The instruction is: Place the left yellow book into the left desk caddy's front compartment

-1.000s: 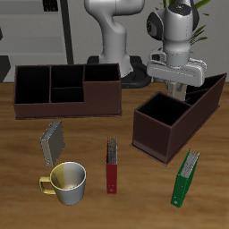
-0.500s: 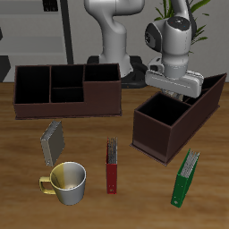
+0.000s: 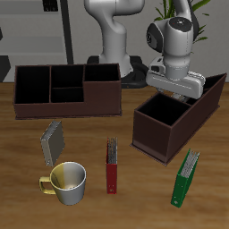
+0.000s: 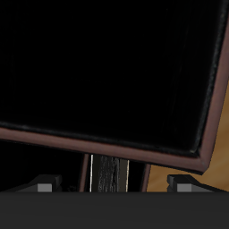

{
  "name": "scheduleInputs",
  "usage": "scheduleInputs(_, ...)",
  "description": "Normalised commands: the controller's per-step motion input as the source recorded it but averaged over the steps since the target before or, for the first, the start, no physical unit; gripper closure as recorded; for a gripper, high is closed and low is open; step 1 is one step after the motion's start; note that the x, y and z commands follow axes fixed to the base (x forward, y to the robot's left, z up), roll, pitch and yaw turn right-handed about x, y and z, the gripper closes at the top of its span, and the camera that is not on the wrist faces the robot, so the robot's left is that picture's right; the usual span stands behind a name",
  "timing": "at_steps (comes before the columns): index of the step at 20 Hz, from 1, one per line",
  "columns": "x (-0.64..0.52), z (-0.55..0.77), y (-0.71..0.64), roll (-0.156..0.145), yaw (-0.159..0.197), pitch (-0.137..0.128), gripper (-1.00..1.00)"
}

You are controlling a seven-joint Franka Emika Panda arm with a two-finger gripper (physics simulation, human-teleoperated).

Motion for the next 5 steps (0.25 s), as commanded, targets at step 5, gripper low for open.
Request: scheduleInputs(5,-0.07,0.09,0.08,0.030,0.016,-0.008,-1.00)
